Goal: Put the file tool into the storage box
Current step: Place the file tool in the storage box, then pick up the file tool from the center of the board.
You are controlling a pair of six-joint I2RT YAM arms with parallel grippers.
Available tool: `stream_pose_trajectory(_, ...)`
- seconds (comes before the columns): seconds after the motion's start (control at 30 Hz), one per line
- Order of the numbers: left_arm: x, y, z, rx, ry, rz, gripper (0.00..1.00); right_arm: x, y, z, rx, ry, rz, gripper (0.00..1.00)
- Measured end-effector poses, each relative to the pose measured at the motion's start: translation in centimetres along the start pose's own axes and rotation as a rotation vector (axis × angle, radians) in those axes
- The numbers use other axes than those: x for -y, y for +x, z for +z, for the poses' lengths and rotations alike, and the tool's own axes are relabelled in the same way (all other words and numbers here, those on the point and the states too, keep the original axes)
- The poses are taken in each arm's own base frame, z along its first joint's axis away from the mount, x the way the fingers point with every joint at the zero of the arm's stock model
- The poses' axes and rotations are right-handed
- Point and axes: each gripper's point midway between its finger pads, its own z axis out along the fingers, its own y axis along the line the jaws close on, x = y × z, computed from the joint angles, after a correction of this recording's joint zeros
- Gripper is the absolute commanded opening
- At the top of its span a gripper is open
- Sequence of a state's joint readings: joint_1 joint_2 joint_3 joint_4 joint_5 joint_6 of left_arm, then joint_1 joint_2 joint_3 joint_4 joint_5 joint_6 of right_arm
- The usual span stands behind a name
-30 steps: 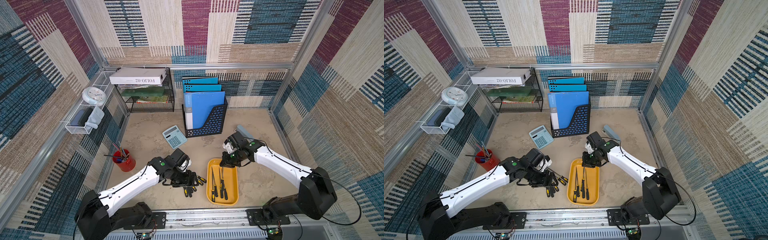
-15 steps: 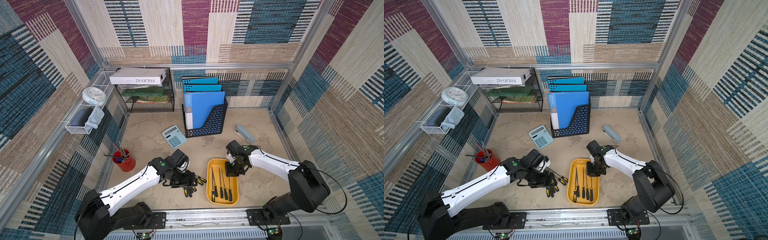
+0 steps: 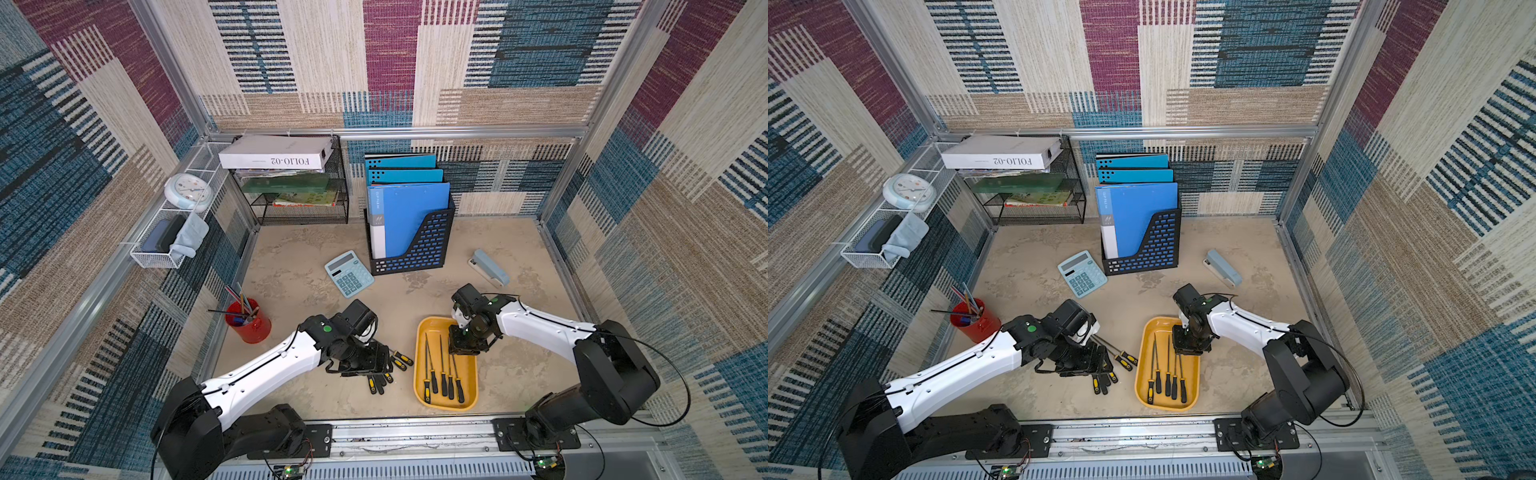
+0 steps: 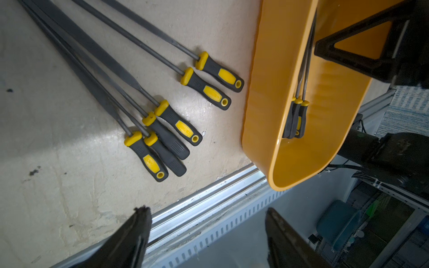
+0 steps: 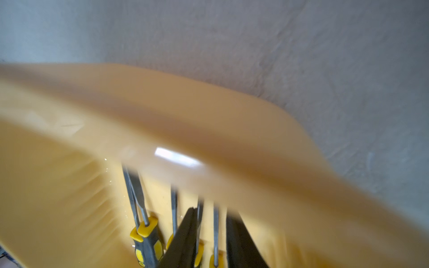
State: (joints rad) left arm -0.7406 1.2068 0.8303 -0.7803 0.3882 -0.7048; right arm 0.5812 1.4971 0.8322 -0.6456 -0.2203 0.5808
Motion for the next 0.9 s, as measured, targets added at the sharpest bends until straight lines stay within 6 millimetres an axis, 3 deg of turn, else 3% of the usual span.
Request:
stream_pose_trajectory(0.13, -0.9, 0.7, 0.3, -0.016, -0.022, -0.036, 0.78, -0.8, -0.9, -1.3, 0.040, -0.017, -0.008, 0.31)
stream_pose_trajectory(0.37, -4.2, 2.6, 1.7, -0.061, -0.124, -0.166, 0.64, -2.7, -2.8, -3.4, 0.101, -0.057, -0.029, 0.30)
stream_pose_trajectory(0.6, -5.4, 2.5, 2.1, -0.049, -0.188, -0.222, 0.56, -3.3, -3.3, -3.4, 0.093, -0.072, -0.039, 0.29)
stream_pose_trajectory(0.9, -6.4, 2.7, 3.5, -0.078, -0.263, -0.235, 0.54, -3.6, -3.4, -3.3, 0.088, -0.082, -0.050, 0.29)
